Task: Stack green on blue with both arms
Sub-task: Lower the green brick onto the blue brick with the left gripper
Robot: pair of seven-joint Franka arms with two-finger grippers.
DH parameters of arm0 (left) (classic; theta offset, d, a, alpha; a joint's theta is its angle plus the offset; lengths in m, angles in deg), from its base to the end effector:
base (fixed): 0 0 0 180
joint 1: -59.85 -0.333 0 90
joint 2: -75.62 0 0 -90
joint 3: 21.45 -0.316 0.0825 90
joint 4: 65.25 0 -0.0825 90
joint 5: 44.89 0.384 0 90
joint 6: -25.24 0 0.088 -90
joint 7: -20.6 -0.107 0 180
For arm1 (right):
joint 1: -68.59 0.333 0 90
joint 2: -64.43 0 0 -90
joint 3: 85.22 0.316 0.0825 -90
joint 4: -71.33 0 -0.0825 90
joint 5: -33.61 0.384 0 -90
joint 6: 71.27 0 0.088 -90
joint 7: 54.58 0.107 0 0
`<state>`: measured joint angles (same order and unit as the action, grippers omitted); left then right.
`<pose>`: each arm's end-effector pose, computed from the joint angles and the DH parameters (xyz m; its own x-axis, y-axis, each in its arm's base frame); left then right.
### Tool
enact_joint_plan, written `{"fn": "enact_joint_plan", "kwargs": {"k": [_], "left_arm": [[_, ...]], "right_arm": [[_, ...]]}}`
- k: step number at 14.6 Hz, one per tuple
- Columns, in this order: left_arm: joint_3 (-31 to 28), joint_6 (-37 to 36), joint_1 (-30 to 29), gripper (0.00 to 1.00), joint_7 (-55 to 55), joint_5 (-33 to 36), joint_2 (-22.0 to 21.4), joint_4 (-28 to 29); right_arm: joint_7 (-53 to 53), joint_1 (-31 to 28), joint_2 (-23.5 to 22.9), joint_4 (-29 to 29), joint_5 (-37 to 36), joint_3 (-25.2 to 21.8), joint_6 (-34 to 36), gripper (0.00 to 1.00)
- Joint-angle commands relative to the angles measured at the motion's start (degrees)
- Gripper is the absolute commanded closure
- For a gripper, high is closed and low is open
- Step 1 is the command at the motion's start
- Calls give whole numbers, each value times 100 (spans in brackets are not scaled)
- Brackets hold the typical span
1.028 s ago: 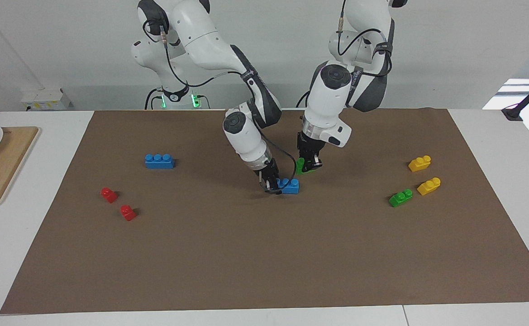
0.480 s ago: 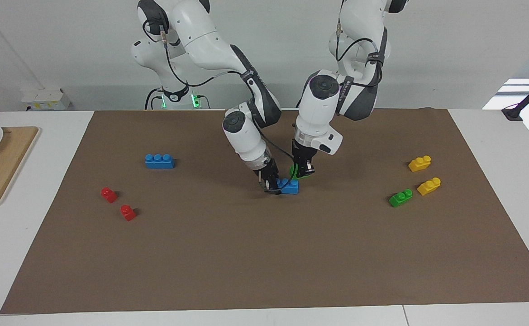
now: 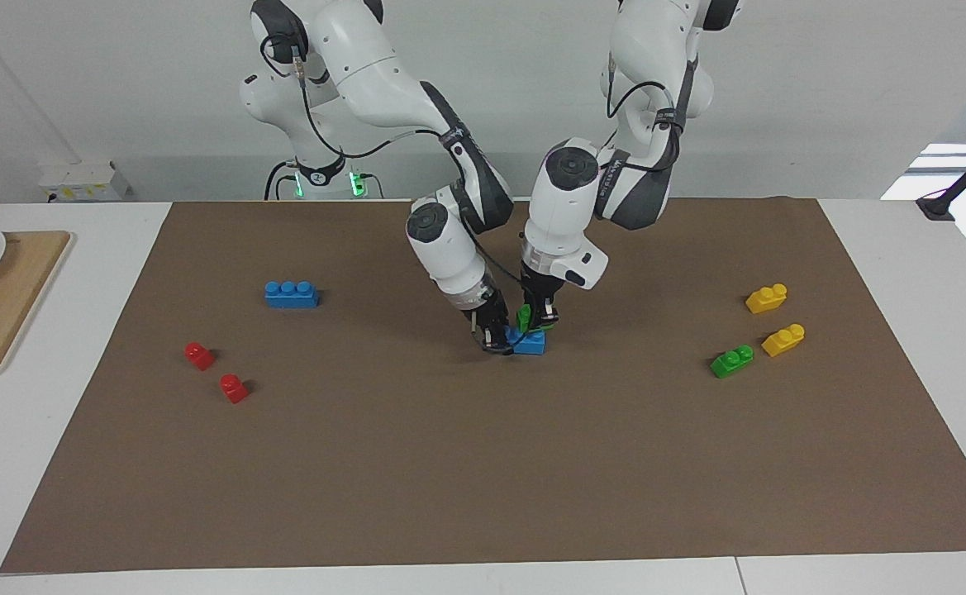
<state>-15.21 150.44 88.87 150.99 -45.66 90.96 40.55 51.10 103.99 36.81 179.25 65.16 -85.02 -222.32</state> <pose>0.5163 -0.3607 0.3884 -0.1002 0.9920 -0.0773 0.9943 0.1027 0.0288 0.5429 0.3723 0.2762 -0.0790 -0.9123 -0.4018 -0.9907 0.1166 -0.0701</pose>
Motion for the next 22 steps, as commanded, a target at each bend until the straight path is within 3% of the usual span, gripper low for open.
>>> {"fn": "enact_joint_plan", "kwargs": {"k": [1,22], "left_arm": [[-70,126,138,100,57,199,135,-94],[-35,925,156,100,-1843,200,232,529]], "right_arm": [[40,-51,11,194,71,-11,-188,100],[4,-121,20,238,71,-11,-197,100]]}}
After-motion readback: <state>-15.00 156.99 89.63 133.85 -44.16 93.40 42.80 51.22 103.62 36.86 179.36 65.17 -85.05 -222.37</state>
